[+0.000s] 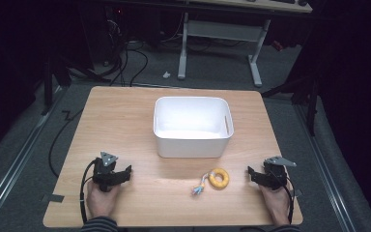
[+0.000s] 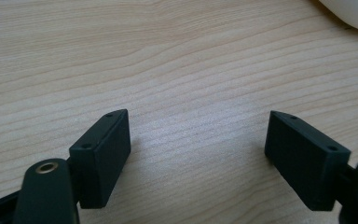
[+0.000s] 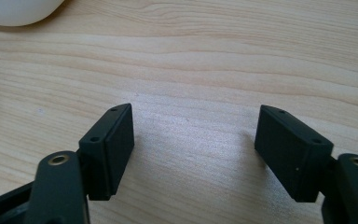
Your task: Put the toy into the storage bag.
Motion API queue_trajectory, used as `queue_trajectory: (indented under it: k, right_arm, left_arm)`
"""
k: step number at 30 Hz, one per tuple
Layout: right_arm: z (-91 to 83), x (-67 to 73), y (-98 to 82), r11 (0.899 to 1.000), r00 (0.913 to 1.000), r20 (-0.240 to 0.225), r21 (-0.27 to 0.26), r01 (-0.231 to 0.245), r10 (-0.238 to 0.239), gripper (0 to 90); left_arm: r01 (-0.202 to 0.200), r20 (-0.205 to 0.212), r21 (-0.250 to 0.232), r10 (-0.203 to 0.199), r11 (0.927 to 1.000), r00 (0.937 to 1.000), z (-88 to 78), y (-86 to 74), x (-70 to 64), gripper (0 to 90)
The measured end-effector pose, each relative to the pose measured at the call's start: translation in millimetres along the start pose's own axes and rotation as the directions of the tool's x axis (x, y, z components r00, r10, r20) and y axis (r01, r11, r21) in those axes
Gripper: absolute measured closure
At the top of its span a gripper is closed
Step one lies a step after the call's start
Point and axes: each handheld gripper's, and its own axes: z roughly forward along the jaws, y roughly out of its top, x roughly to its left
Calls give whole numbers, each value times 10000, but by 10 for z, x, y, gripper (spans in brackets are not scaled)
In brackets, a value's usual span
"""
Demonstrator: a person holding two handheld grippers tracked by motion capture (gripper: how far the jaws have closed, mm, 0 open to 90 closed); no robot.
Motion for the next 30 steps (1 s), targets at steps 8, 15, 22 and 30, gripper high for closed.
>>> queue_trajectory:
  k: [8,15,22,30]
  right_arm:
    - [-19,10,-15,10000,10000,35,-27,1,0,339]
    - [-83,35,-10,9999,9999,-146,-150,85,-87,425]
    - [-156,41,7,9994,9970,-768,-329,-143,118,441]
    - [-227,70,43,9988,9900,-1408,-454,-166,101,466]
  left_arm:
    - [1,5,-2,-1,10000,10000,1,1,1,227]
    - [-4,4,3,4,10000,10000,0,0,1,227]
    - [-4,15,-2,4,10000,10000,-1,-1,1,227]
    - [-1,14,-3,1,10000,10000,-1,-1,1,227]
